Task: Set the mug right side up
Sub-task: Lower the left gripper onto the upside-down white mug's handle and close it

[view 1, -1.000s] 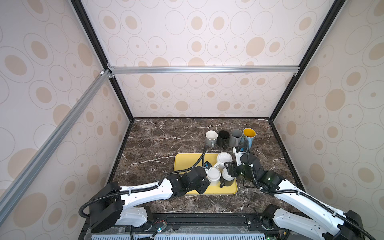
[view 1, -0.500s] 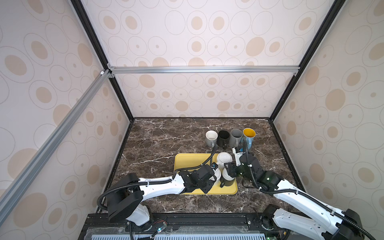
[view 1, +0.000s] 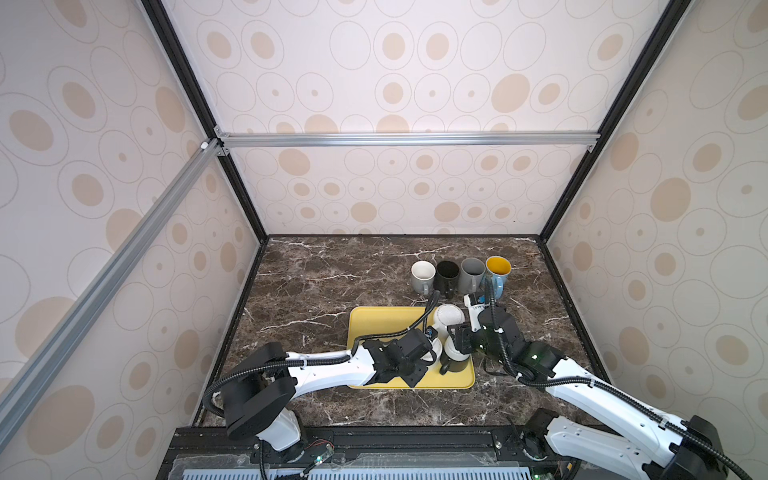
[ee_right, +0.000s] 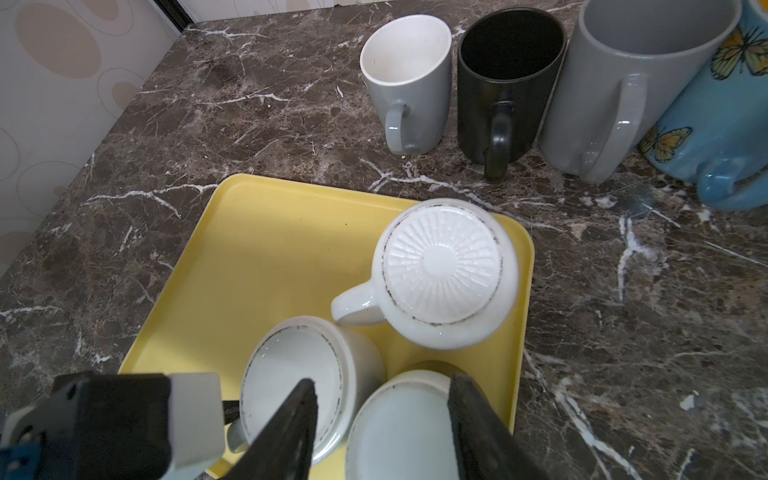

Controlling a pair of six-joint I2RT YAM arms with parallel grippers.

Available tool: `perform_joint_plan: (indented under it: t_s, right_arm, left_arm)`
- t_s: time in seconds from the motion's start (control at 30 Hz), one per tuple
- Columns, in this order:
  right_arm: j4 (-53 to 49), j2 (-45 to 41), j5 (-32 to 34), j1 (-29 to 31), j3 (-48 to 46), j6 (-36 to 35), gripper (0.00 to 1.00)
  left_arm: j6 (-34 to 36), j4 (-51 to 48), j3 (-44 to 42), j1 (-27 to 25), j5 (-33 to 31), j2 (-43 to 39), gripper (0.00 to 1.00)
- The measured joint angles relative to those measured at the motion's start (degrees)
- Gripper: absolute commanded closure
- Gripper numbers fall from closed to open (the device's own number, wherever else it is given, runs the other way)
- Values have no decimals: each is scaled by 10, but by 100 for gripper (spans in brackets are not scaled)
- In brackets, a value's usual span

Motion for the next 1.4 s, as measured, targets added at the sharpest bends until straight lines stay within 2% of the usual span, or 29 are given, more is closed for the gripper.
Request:
perform_joint_plan:
  t_s: [0.37, 0.53, 0.77, 0.93, 1.0, 1.4]
  right_arm:
    - [0, 0, 0, 0, -1, 0, 47]
    - [2, 0, 0, 0, -2, 0, 47]
    - [7, 1, -1, 0, -7, 2, 47]
    - [10, 3, -1, 0, -9, 3, 47]
    - [13, 3, -1, 0, -11, 3, 47]
    - [17, 3, -1, 0, -11, 4, 47]
  left_arm:
    - [0, -1, 0, 0, -6, 3, 73]
    - [0, -10, 8, 0, -12, 13, 79]
    - [-2, -25, 19, 2, -31, 21, 81]
    - [-2, -27, 19, 2, -36, 22, 89]
    - [-2, -29, 20, 2, -37, 22, 100]
    - [-2, -47, 25, 2, -81, 18, 100]
